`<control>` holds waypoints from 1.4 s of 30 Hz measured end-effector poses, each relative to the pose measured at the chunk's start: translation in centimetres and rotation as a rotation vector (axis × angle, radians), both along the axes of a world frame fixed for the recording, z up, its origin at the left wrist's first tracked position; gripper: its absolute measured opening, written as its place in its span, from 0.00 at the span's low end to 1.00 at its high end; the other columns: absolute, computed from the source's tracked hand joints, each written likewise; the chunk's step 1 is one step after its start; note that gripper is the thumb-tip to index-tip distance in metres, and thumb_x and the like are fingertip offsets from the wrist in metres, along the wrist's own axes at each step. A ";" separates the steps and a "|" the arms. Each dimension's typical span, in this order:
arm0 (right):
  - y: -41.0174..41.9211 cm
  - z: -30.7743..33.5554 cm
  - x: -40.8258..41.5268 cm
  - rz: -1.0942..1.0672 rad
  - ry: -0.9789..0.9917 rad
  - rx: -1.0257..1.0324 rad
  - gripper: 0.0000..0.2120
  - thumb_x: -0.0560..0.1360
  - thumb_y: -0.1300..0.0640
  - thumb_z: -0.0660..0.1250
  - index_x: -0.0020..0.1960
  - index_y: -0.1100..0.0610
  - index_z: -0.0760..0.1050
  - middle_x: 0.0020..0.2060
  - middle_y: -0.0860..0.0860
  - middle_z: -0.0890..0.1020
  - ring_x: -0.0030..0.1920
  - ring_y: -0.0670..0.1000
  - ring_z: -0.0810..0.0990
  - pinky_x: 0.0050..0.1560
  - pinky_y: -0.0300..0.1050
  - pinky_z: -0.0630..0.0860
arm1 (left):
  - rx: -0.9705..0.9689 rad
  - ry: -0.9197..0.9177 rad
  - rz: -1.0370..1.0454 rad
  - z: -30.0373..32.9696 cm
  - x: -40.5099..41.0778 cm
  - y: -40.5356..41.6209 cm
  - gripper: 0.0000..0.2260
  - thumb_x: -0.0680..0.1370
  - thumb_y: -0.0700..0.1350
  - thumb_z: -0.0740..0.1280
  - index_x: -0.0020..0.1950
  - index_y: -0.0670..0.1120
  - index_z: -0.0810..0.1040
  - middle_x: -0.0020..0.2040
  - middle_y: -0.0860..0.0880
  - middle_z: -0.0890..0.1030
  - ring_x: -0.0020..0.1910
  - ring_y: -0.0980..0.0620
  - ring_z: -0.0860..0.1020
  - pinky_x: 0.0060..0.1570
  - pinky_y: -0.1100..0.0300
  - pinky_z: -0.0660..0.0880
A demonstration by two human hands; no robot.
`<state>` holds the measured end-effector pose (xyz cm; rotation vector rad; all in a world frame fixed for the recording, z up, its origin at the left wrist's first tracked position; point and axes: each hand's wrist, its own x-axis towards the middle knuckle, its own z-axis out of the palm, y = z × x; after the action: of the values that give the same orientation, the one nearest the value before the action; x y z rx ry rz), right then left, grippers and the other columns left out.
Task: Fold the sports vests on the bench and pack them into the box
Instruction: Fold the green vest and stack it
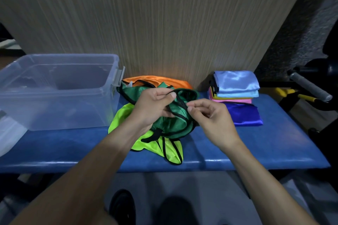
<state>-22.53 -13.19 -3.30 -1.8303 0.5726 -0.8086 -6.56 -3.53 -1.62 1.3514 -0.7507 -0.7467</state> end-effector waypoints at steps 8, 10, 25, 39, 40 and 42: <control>0.9 -0.2 0.0 0.054 -0.061 0.083 0.11 0.72 0.59 0.78 0.53 0.57 0.82 0.41 0.55 0.86 0.43 0.54 0.85 0.49 0.44 0.82 | 0.002 -0.005 0.037 -0.1 -0.8 -0.4 0.05 0.79 0.42 0.72 0.44 0.42 0.84 0.36 0.46 0.85 0.34 0.53 0.83 0.32 0.61 0.79; 1.0 -0.3 0.1 0.034 -0.070 0.117 0.10 0.72 0.60 0.79 0.51 0.57 0.82 0.38 0.52 0.85 0.40 0.50 0.83 0.47 0.45 0.81 | 0.010 0.017 0.015 0.0 -0.8 -0.4 0.04 0.79 0.41 0.72 0.45 0.42 0.84 0.37 0.46 0.85 0.35 0.53 0.83 0.34 0.60 0.80; 0.5 -1.0 0.3 -0.054 -0.047 0.095 0.04 0.74 0.63 0.76 0.47 0.57 0.83 0.37 0.53 0.84 0.40 0.45 0.82 0.48 0.45 0.80 | 0.059 -0.084 -0.022 -0.9 -1.0 -0.8 0.09 0.79 0.44 0.72 0.51 0.38 0.82 0.51 0.34 0.83 0.46 0.43 0.83 0.54 0.39 0.80; -2.6 -0.7 -1.8 -0.217 0.032 0.447 0.08 0.78 0.69 0.66 0.46 0.58 0.77 0.41 0.56 0.81 0.37 0.51 0.80 0.33 0.47 0.81 | 0.016 0.078 0.090 -0.6 1.6 -0.5 0.06 0.79 0.41 0.72 0.49 0.38 0.83 0.43 0.43 0.87 0.39 0.49 0.85 0.38 0.58 0.83; -2.6 -0.7 -1.8 -0.199 0.046 0.473 0.07 0.78 0.69 0.66 0.48 0.59 0.77 0.42 0.57 0.80 0.37 0.51 0.80 0.32 0.45 0.81 | 0.015 0.078 0.091 -0.5 1.6 -0.4 0.06 0.79 0.41 0.72 0.49 0.38 0.83 0.43 0.43 0.87 0.38 0.50 0.85 0.38 0.58 0.83; -2.4 -0.7 -1.8 -0.159 0.095 0.499 0.06 0.77 0.68 0.68 0.52 0.61 0.77 0.43 0.58 0.80 0.38 0.51 0.81 0.32 0.44 0.81 | 0.011 0.081 0.091 -0.5 1.5 -0.5 0.06 0.78 0.41 0.72 0.49 0.38 0.84 0.43 0.43 0.87 0.38 0.50 0.85 0.37 0.59 0.83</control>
<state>-24.37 -15.62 -3.95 -1.3793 0.9020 -0.6146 -5.07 -3.98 -2.08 1.3478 -0.6186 -0.7295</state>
